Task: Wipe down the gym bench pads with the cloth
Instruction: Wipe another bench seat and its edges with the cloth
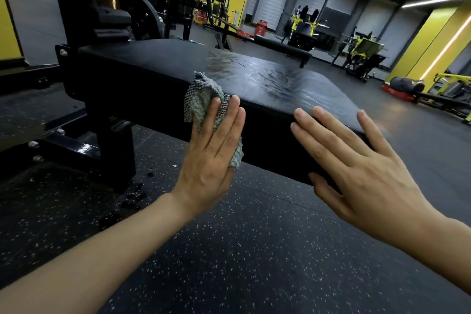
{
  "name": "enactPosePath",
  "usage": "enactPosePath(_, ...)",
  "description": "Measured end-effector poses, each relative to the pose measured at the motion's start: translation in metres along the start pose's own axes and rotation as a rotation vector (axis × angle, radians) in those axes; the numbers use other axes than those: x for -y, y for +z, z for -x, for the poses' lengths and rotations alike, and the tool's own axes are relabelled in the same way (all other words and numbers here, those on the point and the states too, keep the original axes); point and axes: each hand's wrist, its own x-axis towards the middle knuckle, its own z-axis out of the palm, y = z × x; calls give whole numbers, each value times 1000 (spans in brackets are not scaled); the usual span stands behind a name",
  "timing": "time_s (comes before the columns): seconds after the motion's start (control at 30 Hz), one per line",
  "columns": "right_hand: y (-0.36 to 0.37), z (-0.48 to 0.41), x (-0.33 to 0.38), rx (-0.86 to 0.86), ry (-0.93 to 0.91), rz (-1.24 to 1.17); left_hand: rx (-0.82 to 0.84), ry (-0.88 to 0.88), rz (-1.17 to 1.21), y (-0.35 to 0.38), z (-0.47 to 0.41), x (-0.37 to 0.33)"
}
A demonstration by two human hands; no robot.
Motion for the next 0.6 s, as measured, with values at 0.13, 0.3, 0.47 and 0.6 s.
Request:
enactPosePath(0.13, 0, 6, -7, -5, 0, -11, -16, 2, 18, 4, -1, -8)
enactPosePath(0.3, 1, 9, -10, -21, 1, -35, -12, 13, 52, 13, -4, -21)
enactPosePath(0.47, 0, 12, -14, -36, 5, -78, 31, 105, 96, 22, -8, -44)
enactPosePath(0.6, -2, 17, -17, -26, 18, -97, 37, 161, 97, 32, -12, -64)
